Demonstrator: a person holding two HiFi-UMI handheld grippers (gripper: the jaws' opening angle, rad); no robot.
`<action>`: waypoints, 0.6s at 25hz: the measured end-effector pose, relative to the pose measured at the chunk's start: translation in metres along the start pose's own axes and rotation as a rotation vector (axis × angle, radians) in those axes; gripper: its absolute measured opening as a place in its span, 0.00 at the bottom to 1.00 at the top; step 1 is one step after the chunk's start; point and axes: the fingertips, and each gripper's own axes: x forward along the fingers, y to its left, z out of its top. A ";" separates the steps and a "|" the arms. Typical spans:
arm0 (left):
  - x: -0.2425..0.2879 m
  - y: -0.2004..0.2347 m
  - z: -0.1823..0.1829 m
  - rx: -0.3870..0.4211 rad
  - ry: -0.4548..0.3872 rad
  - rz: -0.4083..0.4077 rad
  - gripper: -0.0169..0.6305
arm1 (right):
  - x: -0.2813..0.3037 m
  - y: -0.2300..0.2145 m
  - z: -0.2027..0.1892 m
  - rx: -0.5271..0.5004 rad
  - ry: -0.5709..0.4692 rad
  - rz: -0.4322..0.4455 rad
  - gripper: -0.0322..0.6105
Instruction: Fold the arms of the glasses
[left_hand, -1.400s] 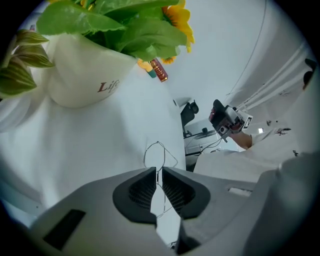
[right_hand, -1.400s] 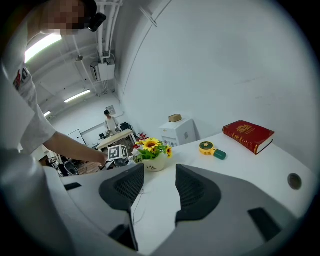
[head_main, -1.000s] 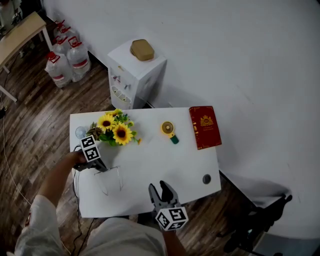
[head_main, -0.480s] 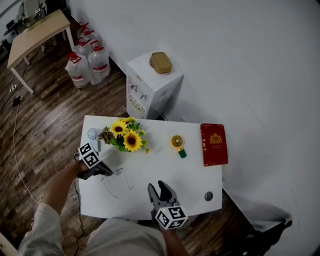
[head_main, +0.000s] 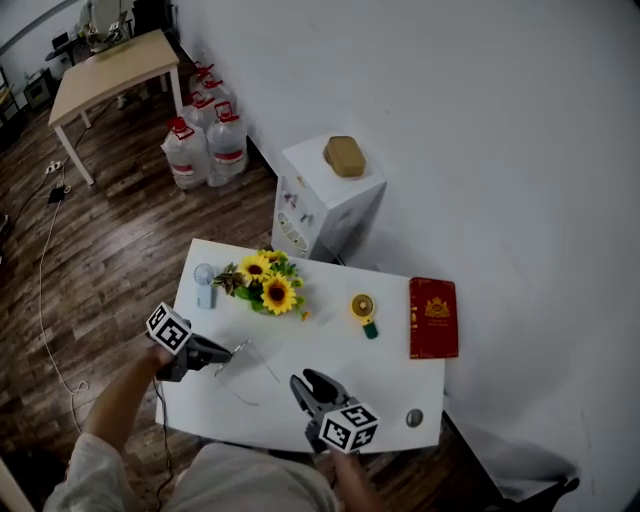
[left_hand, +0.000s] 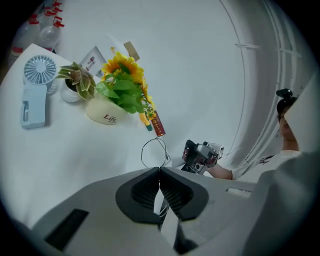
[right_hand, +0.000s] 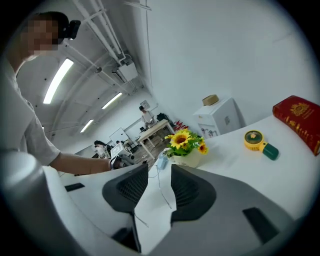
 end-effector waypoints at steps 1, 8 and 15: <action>0.000 -0.009 -0.002 0.011 -0.006 0.002 0.04 | 0.000 0.006 -0.002 -0.018 0.032 0.039 0.25; 0.002 -0.060 -0.019 0.041 -0.017 -0.024 0.04 | -0.004 0.037 -0.021 0.029 0.211 0.243 0.24; 0.005 -0.088 -0.036 0.065 -0.024 -0.064 0.04 | -0.009 0.055 -0.042 0.087 0.330 0.330 0.19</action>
